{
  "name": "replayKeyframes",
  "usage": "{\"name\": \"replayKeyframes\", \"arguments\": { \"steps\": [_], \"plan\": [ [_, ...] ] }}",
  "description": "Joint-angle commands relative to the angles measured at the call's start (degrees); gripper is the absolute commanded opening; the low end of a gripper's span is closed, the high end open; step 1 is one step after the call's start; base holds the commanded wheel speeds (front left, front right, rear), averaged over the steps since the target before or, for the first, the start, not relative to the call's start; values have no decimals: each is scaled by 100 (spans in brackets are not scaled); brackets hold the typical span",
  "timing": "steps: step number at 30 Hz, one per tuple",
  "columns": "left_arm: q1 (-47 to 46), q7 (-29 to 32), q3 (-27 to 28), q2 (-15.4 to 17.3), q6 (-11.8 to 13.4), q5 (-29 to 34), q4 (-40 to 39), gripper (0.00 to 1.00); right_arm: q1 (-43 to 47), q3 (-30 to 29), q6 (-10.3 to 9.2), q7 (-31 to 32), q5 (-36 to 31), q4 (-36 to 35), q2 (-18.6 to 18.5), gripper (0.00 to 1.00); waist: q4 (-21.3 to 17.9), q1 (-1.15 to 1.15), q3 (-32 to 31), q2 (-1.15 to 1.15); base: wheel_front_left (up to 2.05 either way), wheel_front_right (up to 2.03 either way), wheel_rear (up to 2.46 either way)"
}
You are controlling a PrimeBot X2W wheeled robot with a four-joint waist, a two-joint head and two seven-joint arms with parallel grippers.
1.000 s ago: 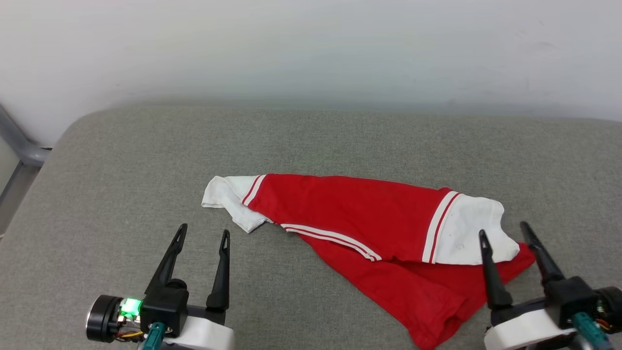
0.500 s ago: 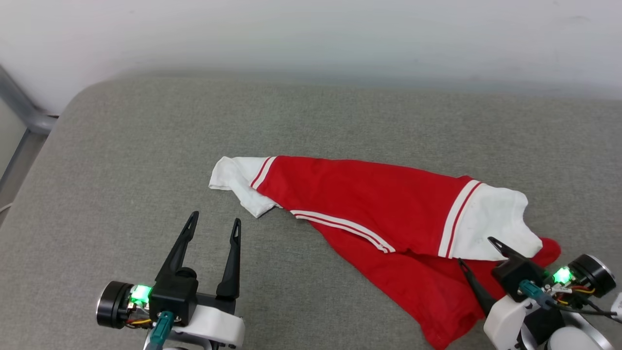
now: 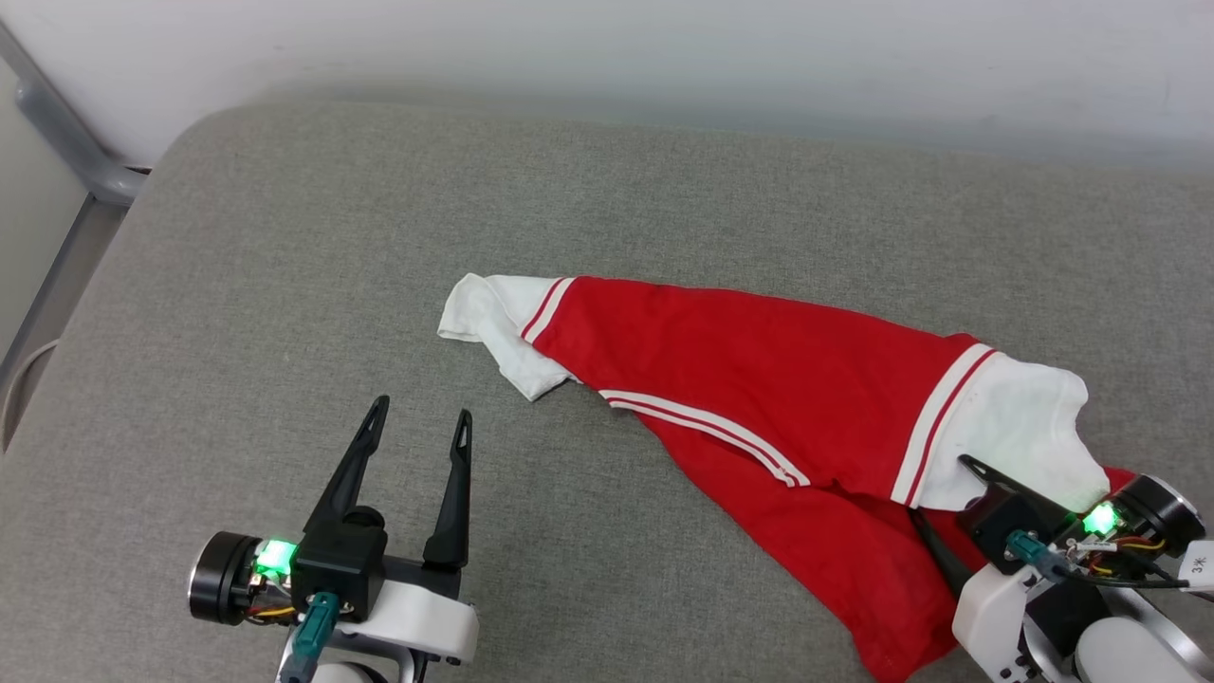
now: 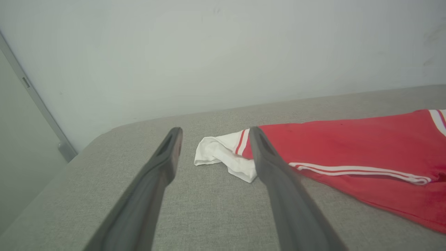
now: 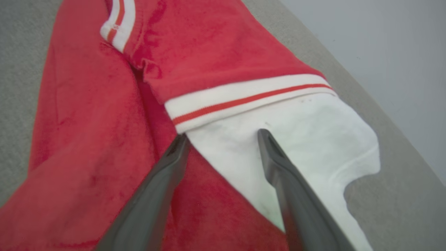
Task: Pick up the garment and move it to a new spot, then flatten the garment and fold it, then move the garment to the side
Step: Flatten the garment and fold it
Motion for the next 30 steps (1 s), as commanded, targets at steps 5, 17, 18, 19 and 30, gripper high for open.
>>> {"name": "replayKeyframes", "arguments": {
  "steps": [5, 17, 18, 19, 30],
  "plan": [
    [-110, -15, 15, -56, -58, 77, 17, 100, -120, 65, -8, -67, -50, 61, -53, 100, 26, 0, 71, 0, 0, 0, 0],
    [-9, -15, 45, -79, -69, 123, 115, 100, -104, -390, -8, -264, -55, -28, 209, 0, 12, 0, -74, 0, 0, 0, 0],
    [14, -15, 51, -78, -67, 123, 125, 100, -73, -438, -8, -267, -13, -98, 233, 0, 5, 0, -112, 0, 0, 0, 0],
    [29, -15, 59, -84, -66, 113, 129, 100, -44, -490, -8, -254, 38, -174, 252, 0, -1, 0, -146, 0, 0, 0, 0],
    [-90, -15, -47, -195, -118, 136, 83, 100, -590, -551, -8, 703, 696, -929, -307, 0, 237, 0, 65, 0, 0, 0, 0]
  ]
}}
